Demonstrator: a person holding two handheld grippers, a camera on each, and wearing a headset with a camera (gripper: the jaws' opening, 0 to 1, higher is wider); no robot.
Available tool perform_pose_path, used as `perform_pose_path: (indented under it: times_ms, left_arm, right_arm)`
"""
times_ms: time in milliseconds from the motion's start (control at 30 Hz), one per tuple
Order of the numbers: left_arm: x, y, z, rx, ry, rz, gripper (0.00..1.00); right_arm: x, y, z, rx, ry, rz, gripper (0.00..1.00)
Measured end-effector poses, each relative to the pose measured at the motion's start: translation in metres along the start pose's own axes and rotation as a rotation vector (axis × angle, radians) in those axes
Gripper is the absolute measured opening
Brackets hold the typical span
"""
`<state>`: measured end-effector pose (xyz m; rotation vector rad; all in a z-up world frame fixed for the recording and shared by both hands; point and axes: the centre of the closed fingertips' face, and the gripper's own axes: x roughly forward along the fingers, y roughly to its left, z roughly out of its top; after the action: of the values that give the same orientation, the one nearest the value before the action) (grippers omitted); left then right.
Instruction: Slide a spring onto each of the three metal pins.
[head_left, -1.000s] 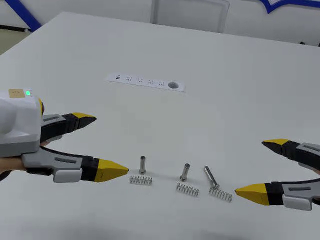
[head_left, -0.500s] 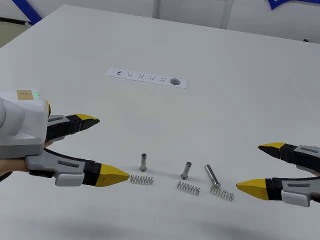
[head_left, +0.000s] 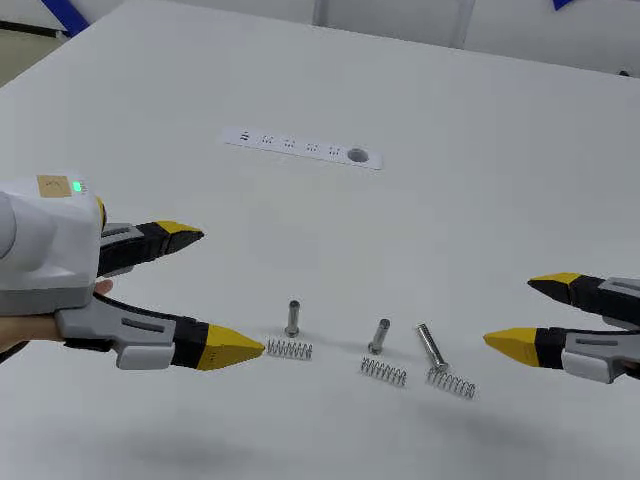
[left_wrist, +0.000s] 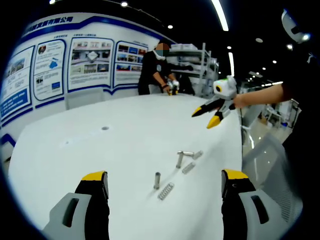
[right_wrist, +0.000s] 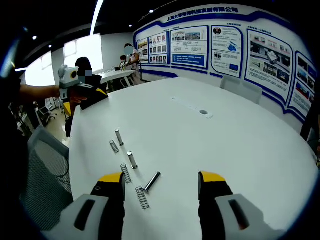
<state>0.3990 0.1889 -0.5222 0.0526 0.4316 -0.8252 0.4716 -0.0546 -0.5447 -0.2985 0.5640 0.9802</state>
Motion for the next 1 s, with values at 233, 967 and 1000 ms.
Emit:
perform_pose_path:
  times_ms: [233, 967, 1000]
  left_arm:
    - [0.003, 0.0, -0.003, 0.005, 0.016, -0.005, 0.96]
    - [0.003, -0.011, -0.026, 0.002, 0.081, -0.03, 0.96]
    - [0.003, -0.011, -0.025, -0.002, 0.08, -0.03, 0.96]
  right_arm:
    - [0.009, -0.013, -0.005, 0.024, 0.027, -0.026, 0.55]
    - [0.091, 0.016, -0.032, 0.111, 0.174, 0.01, 0.3]
    - [0.093, 0.017, -0.035, 0.114, 0.183, 0.015, 0.29]
